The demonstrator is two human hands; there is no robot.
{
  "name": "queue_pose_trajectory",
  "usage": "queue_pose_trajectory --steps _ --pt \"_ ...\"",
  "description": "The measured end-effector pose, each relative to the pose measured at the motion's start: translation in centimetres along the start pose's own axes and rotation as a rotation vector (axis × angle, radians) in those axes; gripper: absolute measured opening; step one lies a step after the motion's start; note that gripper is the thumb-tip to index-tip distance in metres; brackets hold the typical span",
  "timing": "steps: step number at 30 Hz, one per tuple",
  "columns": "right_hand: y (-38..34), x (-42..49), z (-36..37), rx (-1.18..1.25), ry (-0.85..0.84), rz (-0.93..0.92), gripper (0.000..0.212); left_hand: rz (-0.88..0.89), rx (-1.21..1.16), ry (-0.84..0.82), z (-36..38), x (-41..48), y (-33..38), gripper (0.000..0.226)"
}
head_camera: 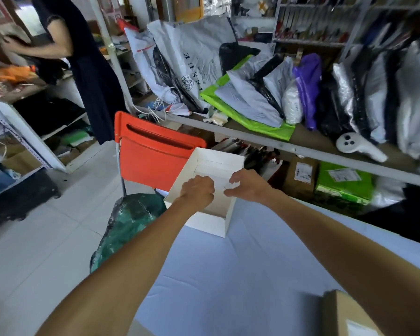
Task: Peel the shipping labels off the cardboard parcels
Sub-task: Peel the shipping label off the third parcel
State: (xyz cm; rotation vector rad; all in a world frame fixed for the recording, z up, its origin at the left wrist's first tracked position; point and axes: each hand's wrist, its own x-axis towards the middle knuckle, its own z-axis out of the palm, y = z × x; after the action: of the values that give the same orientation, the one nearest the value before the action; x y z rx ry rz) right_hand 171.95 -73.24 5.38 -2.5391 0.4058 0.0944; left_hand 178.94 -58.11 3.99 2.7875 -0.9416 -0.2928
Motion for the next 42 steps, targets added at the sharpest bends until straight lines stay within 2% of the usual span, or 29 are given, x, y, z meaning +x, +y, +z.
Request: queue_pose_trajectory --steps 11,17,25,32,38,42 --pt "7.8 -8.4 -4.5 -0.108 0.014 0.095 0.06 0.182 0.003 -0.072 2.1 -1.5 12.3 0.026" --pt "14.6 -16.6 -7.7 -0.132 0.038 0.17 0.061 0.23 -0.009 -0.058 4.3 -5.3 21.5 0.021" --pt "24.2 -27.9 -9.8 -0.162 -0.032 0.327 0.066 0.306 -0.036 -0.148 10.1 -11.3 33.4 0.02" --pt "27.0 -31.6 -7.5 -0.117 -0.056 0.391 0.067 0.256 -0.088 -0.238 13.8 -13.0 33.7 0.017" --pt "28.0 -32.3 -4.8 -0.109 -0.085 0.408 0.062 0.157 -0.316 -0.287 16.4 -14.0 31.9 0.021" --pt "28.6 -32.8 -2.3 -0.074 -0.138 0.481 0.059 0.12 -0.394 -0.323 19.0 -14.9 29.3 0.021"
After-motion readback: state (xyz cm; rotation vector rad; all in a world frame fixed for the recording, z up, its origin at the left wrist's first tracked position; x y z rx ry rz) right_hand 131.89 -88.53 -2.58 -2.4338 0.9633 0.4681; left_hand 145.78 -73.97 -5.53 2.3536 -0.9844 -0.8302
